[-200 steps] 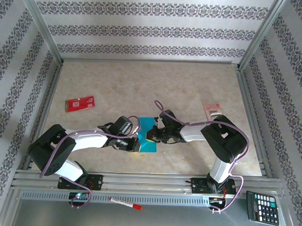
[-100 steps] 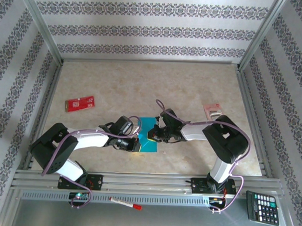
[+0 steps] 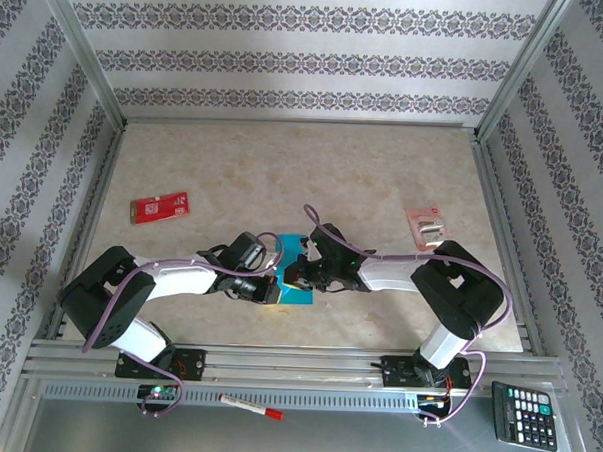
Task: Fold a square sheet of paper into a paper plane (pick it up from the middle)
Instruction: Fold the triangle a second time at the center of the table.
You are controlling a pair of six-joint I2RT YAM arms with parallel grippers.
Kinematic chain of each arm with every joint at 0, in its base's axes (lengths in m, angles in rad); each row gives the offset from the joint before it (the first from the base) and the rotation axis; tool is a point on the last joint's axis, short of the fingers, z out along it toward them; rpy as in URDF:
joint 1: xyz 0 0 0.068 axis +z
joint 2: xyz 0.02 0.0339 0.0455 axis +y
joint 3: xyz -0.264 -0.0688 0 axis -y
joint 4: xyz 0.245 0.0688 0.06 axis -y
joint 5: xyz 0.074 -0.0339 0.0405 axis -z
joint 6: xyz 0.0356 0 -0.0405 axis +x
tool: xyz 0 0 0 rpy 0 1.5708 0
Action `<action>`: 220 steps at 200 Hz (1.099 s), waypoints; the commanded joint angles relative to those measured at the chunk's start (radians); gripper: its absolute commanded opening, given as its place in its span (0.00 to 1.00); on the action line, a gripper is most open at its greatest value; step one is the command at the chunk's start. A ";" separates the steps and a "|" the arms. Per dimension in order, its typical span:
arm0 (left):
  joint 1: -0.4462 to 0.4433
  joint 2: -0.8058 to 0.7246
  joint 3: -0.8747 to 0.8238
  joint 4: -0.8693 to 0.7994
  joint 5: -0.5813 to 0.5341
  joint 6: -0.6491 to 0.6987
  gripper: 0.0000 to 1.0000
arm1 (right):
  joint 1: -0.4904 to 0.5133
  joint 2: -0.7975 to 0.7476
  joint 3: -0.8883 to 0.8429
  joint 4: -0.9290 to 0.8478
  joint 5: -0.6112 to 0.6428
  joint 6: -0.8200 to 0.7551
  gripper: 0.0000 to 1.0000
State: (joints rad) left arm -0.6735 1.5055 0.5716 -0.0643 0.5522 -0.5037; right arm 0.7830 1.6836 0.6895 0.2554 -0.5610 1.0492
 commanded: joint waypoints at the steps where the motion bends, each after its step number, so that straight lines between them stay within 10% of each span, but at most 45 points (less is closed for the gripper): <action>1: -0.003 0.006 -0.027 -0.089 -0.054 0.030 0.00 | 0.014 0.032 -0.023 0.056 0.032 0.050 0.00; 220: -0.013 0.030 -0.011 -0.182 -0.111 -0.001 0.00 | 0.010 0.082 -0.108 0.107 0.101 0.116 0.00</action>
State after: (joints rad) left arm -0.6743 1.5040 0.5747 -0.0780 0.5415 -0.5014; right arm 0.8196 1.7393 0.6144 0.4011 -0.5106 1.1793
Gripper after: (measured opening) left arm 0.049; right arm 0.040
